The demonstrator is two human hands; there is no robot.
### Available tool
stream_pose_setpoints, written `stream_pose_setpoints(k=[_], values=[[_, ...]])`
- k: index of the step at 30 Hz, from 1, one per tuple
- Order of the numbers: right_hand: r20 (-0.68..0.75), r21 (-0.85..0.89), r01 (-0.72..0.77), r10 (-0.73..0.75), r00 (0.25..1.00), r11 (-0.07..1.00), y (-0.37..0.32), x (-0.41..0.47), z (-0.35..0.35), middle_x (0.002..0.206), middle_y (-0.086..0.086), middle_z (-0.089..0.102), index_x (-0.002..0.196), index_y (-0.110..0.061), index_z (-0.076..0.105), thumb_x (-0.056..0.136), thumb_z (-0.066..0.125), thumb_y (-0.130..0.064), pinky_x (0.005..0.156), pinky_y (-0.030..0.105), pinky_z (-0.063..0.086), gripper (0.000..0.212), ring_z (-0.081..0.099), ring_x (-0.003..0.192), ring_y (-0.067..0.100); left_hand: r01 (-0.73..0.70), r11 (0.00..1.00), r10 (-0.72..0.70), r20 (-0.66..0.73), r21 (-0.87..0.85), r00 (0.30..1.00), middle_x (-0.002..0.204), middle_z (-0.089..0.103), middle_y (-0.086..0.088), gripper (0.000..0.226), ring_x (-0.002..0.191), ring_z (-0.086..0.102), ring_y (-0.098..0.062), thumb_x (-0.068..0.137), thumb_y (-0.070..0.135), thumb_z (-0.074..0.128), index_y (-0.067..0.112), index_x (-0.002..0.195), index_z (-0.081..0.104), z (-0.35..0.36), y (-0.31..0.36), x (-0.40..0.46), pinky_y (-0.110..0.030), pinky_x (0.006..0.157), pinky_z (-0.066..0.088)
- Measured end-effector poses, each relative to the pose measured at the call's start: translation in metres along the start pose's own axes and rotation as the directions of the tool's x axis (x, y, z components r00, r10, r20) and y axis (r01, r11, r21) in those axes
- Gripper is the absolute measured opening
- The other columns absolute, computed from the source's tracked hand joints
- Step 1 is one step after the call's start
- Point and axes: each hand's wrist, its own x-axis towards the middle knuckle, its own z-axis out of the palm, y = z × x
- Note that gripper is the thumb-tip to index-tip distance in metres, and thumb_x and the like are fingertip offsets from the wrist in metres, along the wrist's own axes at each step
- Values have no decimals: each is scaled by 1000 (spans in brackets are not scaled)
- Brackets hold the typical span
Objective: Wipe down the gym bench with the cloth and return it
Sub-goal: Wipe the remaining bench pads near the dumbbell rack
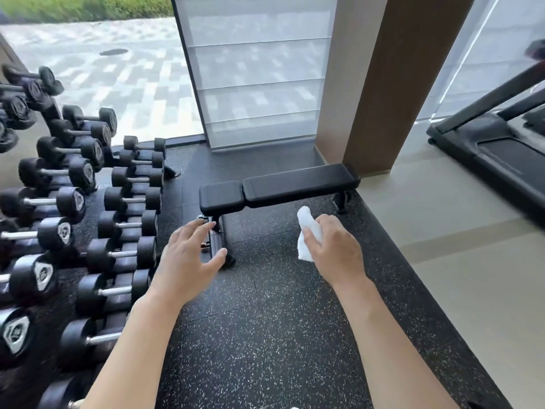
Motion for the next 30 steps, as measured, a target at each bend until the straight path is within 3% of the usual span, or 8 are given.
stream_pose_setpoints(k=[4,12,17,21,25,30], values=[[13,9,26,-26,1000,1000,3,35,9,95,-4,55,97,-18,54,104,52,-45,63,32,37,28,55,71,20,-4,1000,4,-19,18,1000,163,37,9,67,152,26,-17,95,50,65,32,156,44,1,4,33,-47,126,27],[33,-73,165,-163,986,984,-16,115,48,97,-3,57,106,-16,59,104,51,-44,63,32,44,29,57,76,18,-6,998,10,-61,57,998,160,42,4,71,151,30,-21,91,60,58,29,153,49,3,-28,117,-50,124,29],[53,-143,205,-200,978,968,-45,187,92,94,-4,53,106,-17,58,103,50,-46,63,30,39,30,54,75,17,-31,999,34,-65,35,997,160,42,4,66,152,28,-19,94,52,65,29,154,48,1,-70,195,-52,125,28],[78,-160,206,-196,978,965,-77,249,127,96,-4,56,106,-18,58,103,49,-47,64,32,45,30,59,80,19,-33,999,33,-35,21,999,159,43,3,73,151,30,-21,88,65,53,30,152,49,-11,-108,264,-53,124,29],[72,-169,209,-199,977,963,-110,305,149,96,-3,57,104,-17,57,104,49,-47,64,30,42,30,60,79,20,-60,998,60,-37,22,998,157,46,2,83,150,33,-22,81,72,43,29,151,51,-28,-134,326,-51,124,31],[69,-168,194,-185,980,967,-124,361,165,96,-3,57,106,-17,59,104,50,-46,64,31,41,30,60,78,19,-84,996,85,-27,22,996,159,44,3,72,152,29,-21,90,62,59,31,153,48,-39,-144,397,-52,124,29]])
